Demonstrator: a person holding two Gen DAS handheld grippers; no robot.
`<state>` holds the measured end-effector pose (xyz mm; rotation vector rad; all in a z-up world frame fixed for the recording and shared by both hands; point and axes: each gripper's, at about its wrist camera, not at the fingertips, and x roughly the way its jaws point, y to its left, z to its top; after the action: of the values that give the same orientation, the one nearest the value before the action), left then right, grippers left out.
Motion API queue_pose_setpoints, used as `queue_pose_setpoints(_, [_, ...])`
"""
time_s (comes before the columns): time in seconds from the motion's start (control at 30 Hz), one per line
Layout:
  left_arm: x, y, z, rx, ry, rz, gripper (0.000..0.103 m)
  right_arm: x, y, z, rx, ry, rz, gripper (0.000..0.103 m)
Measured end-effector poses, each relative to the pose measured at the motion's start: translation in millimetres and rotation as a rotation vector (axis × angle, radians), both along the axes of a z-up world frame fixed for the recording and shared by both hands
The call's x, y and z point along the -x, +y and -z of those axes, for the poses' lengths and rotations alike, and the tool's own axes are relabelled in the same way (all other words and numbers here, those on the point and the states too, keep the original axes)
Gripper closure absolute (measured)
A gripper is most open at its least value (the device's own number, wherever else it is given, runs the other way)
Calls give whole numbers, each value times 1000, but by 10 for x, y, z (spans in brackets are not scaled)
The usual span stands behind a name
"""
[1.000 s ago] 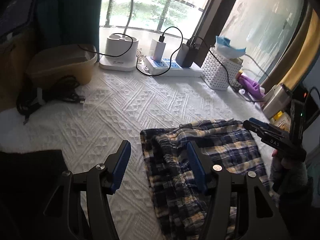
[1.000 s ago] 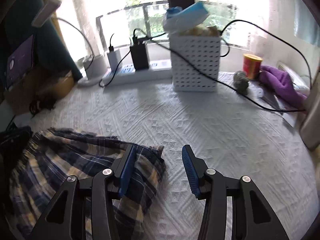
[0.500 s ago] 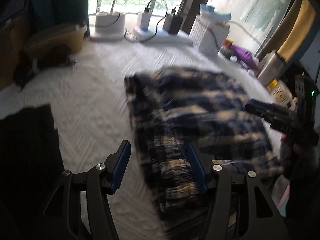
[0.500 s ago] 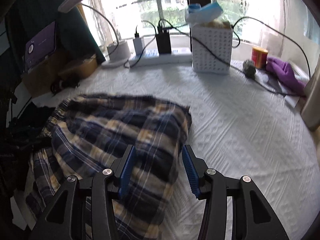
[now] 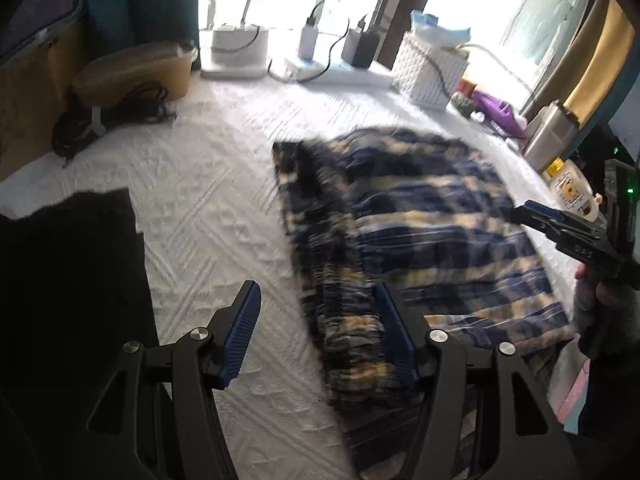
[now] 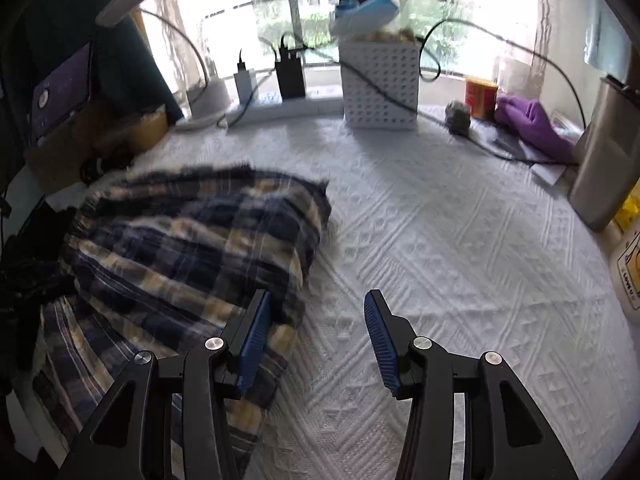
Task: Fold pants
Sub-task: 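Move both open tools over the folded pants toward the waistband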
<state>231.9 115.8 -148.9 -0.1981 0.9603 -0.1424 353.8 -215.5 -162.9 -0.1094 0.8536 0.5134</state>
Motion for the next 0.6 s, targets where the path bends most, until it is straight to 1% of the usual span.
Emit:
queue_pose_setpoints(0.03, [7, -13, -46, 7, -18, 3, 42, -20, 12, -12, -4, -2, -1, 52])
queue_pose_setpoints(0.1, [-3, -42, -68, 14, -30, 14, 42, -77, 35, 10, -21, 4, -6, 52])
queue_pose_setpoints(0.23, [-53, -68, 70, -26, 27, 8, 42, -215, 82, 223, -10, 62, 22, 53])
queue_pose_setpoints(0.3, [-35, -27, 149, -25, 50, 3, 42, -180, 80, 223, -4, 45, 26, 53])
queue_pose_setpoints(0.33, [0, 10, 176, -5, 51, 1, 41, -154, 82, 218, 10, 40, 30, 53])
queue_pose_setpoints(0.5, [98, 41, 135, 7, 35, -2, 41, -42, -33, 209, 18, 43, 53, 53])
queue_pose_setpoints(0.6, [120, 35, 8, 8, 5, -6, 41, 32, -144, 154, 0, 43, 67, 52])
